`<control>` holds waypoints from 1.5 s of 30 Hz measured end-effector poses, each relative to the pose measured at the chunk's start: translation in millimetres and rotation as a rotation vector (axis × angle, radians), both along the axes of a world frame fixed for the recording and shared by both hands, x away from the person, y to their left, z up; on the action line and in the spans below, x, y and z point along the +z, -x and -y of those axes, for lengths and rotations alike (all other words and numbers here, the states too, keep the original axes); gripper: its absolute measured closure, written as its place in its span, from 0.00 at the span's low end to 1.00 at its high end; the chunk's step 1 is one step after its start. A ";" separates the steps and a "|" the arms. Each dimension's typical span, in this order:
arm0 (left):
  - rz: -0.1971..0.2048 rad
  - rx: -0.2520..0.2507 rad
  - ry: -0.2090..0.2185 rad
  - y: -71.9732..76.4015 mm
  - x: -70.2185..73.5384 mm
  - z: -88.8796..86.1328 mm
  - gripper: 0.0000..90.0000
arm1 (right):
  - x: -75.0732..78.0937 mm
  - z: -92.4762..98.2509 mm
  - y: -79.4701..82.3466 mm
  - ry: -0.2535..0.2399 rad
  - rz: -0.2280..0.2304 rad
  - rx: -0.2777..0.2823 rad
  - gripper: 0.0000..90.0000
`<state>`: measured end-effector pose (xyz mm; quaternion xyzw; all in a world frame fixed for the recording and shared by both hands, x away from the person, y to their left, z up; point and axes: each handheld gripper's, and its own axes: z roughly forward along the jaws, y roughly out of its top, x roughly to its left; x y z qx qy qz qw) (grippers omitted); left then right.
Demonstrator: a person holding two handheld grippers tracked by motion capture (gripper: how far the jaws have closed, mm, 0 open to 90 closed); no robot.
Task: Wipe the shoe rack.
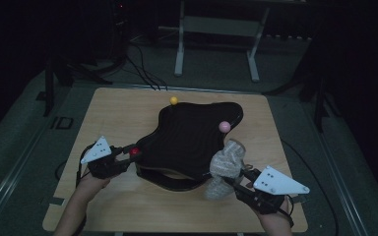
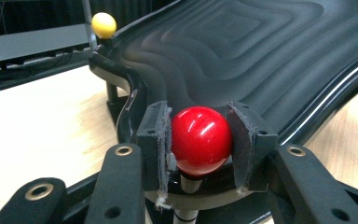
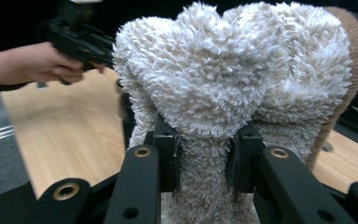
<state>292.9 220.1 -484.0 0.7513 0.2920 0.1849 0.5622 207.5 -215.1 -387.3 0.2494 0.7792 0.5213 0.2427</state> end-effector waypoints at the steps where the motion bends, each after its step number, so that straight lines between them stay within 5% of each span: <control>1: 0.001 -0.001 0.001 0.4 -0.2 0.7 0.66 | -1.0 1.4 -2.5 -0.004 -0.004 -0.007 0.78; 23: -0.002 -0.043 0.007 7.8 -0.5 27.5 0.66 | 4.0 28.4 -70.7 0.007 -0.021 -0.134 0.78; 38: -0.017 -0.082 0.020 8.9 -1.0 29.1 0.66 | 3.1 31.3 -79.4 -0.005 -0.020 -0.149 0.78; 45: -0.013 -0.081 0.021 9.2 -1.4 29.2 0.66 | 12.3 25.2 -61.2 -0.022 0.007 -0.111 0.78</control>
